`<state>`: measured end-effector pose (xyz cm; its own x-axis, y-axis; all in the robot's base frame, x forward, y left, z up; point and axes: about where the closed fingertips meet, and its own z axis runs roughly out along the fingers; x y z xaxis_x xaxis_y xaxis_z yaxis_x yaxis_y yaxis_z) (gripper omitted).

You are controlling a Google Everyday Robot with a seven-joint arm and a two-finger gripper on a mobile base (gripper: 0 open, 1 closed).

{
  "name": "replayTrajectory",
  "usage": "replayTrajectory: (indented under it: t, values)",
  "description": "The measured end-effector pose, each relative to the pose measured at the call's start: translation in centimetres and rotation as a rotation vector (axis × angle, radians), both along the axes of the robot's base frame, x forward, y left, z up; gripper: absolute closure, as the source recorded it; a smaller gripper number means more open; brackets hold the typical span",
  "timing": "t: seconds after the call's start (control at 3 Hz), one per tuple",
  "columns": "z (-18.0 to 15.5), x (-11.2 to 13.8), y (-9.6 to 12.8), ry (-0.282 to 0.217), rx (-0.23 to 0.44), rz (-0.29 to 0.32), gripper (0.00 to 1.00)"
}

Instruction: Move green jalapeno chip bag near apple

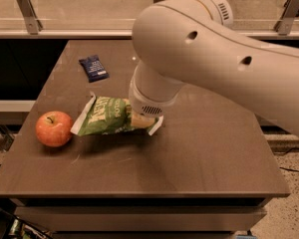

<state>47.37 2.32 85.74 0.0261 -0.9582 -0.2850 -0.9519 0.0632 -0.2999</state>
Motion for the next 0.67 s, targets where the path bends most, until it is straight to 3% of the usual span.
replayTrajectory:
  t: [0.67]
  values:
    - [0.07,-0.09,0.14,-0.002,-0.001,0.003,0.36]
